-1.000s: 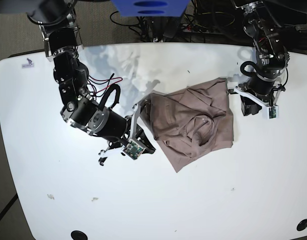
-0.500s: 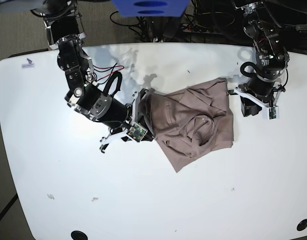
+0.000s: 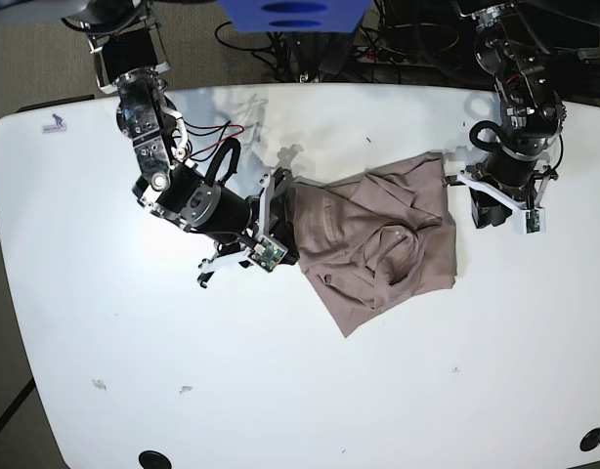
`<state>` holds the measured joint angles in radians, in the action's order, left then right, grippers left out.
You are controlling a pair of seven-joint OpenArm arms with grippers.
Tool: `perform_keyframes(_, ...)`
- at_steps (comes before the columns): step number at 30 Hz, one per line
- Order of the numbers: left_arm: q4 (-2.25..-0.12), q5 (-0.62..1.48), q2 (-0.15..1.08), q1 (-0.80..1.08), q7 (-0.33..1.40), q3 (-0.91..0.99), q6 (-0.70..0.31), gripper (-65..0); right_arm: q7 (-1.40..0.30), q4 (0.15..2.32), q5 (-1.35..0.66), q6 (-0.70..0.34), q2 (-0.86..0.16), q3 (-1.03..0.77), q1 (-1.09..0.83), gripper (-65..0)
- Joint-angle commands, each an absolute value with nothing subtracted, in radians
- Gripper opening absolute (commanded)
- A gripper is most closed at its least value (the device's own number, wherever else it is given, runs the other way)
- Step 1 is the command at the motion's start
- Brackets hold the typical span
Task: Fold the T-shirt properly
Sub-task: 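Grasp the shirt edge with the right gripper and lift it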
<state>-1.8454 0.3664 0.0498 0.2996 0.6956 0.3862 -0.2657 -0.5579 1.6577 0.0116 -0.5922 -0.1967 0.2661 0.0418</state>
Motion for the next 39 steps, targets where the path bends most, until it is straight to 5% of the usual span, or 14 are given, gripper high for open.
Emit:
perform_keyframes(1,-1.862,0.380,0.056,0.297,0.673,0.387,-0.269,-49.3,-0.516,1.650,0.001,-0.587,-0.197,0.263,0.059,-65.0)
perform_keyframes(39,-1.860,0.375,0.054,0.297,0.673,0.352,-0.269,-49.3,-0.627,1.721,0.002,-0.582,-0.188,0.493,-0.062,-65.0)
